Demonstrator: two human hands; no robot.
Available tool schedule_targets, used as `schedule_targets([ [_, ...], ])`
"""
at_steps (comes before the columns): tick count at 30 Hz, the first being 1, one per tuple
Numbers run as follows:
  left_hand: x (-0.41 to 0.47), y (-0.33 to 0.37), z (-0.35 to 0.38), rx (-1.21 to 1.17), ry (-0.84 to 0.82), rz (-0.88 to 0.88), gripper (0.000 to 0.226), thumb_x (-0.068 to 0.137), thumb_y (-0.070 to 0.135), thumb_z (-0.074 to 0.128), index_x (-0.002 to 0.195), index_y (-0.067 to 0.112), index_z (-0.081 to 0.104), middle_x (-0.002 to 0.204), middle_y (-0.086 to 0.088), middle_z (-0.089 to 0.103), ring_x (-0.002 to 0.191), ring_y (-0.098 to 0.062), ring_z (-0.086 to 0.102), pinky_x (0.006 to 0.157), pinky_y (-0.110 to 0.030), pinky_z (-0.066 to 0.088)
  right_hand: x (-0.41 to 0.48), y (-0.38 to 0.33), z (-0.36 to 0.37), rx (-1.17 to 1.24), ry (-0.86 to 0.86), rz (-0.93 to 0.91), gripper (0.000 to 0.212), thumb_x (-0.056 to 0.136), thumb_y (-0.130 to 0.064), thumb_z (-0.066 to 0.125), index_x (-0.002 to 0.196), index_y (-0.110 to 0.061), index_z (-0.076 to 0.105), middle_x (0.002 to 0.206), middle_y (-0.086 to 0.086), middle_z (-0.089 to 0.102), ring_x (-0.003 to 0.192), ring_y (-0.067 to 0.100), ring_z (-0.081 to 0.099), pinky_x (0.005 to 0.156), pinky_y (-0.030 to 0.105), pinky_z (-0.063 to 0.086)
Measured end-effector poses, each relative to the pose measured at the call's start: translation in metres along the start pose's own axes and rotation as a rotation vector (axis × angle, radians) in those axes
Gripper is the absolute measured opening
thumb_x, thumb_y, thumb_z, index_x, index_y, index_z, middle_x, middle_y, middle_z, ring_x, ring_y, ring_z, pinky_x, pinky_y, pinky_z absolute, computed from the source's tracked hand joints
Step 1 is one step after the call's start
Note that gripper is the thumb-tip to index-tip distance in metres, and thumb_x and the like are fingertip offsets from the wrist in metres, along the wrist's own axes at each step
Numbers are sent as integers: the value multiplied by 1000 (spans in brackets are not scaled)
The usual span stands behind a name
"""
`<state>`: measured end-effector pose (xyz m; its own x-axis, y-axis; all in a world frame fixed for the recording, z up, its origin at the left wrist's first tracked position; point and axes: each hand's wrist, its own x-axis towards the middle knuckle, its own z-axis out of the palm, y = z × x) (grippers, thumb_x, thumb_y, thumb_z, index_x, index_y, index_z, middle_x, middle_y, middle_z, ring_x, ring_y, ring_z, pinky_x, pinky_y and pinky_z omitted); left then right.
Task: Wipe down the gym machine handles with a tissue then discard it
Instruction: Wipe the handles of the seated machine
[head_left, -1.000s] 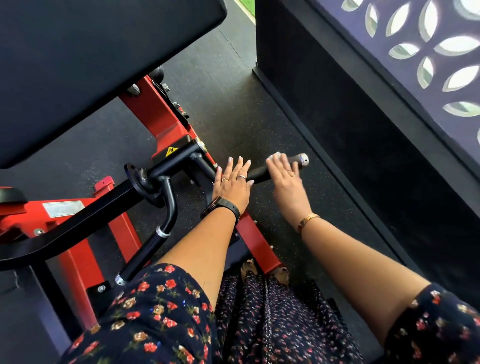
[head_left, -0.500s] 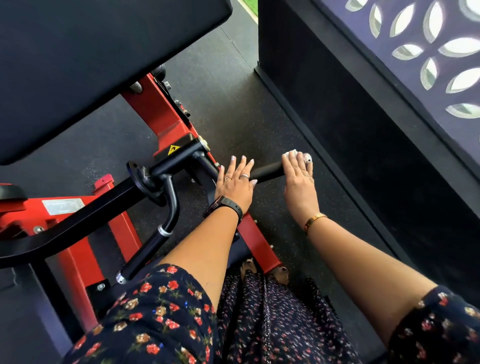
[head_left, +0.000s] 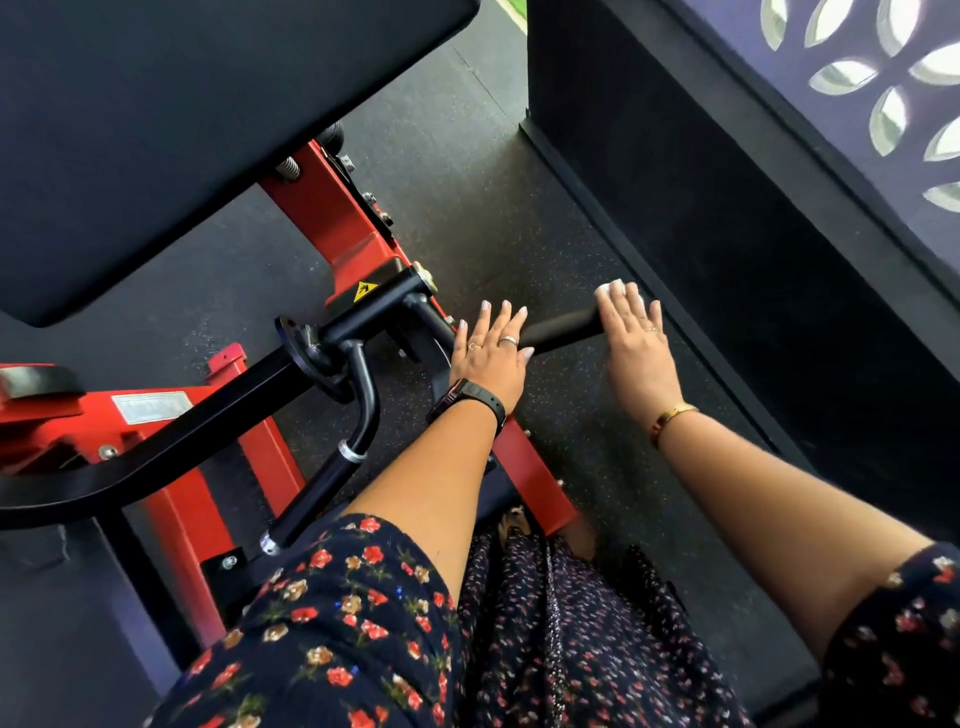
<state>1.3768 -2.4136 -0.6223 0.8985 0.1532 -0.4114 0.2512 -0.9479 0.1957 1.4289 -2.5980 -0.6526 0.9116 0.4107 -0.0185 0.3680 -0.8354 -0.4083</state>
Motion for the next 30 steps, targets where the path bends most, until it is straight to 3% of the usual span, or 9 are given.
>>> schedule_targets([
  [3, -1, 0, 0, -1, 6, -6, 55, 105, 37, 30, 155, 30, 8, 163, 9, 2, 149, -14, -11, 117, -37, -10, 4, -13, 4, 16, 16, 17, 72, 83, 19, 43, 149, -2, 24, 156, 18, 23, 147, 32, 11, 118, 40, -3],
  [5, -1, 1, 0, 12, 9, -15, 55, 105, 37, 30, 155, 30, 8, 163, 9, 2, 149, -14, -11, 118, -38, -10, -3, -26, 8, 43, -37, -85, 74, 81, 20, 46, 149, -3, 26, 156, 16, 23, 146, 31, 12, 118, 42, 2],
  [9, 0, 1, 0, 21, 5, -13, 55, 105, 35, 30, 155, 30, 7, 163, 8, 1, 149, -14, -11, 118, -39, -10, -21, -24, 7, 63, -94, -256, 78, 84, 16, 48, 152, -11, 19, 157, 2, 6, 145, 17, 3, 118, 39, 4],
  [15, 2, -4, 5, 36, -13, 10, 55, 105, 41, 26, 154, 33, 4, 163, 10, -2, 149, -13, -12, 117, -36, -12, -6, 18, -7, 10, -43, 5, 80, 81, 22, 42, 152, -7, 20, 158, 12, 17, 147, 26, 9, 119, 42, 1],
  [22, 3, -6, 8, 33, -11, 8, 55, 105, 41, 26, 154, 33, 5, 163, 10, -1, 149, -13, -12, 117, -36, -12, -1, 13, -5, 34, -20, 47, 79, 83, 24, 39, 152, -7, 16, 159, 13, 11, 147, 27, 3, 118, 39, -2],
  [26, 3, -4, 7, 25, -7, -1, 54, 105, 40, 27, 154, 33, 6, 163, 10, -1, 149, -13, -11, 117, -36, -13, -27, 18, 3, 56, -11, 33, 86, 80, 25, 44, 153, -8, 12, 157, 6, 1, 145, 21, -1, 119, 39, 1],
  [30, 3, -4, 7, 25, -1, 2, 54, 105, 40, 27, 154, 32, 7, 163, 9, 1, 149, -14, -10, 117, -37, -11, 1, 23, -10, 35, -41, -4, 72, 84, 22, 41, 149, -5, 28, 157, 12, 21, 147, 27, 12, 120, 40, 4],
])
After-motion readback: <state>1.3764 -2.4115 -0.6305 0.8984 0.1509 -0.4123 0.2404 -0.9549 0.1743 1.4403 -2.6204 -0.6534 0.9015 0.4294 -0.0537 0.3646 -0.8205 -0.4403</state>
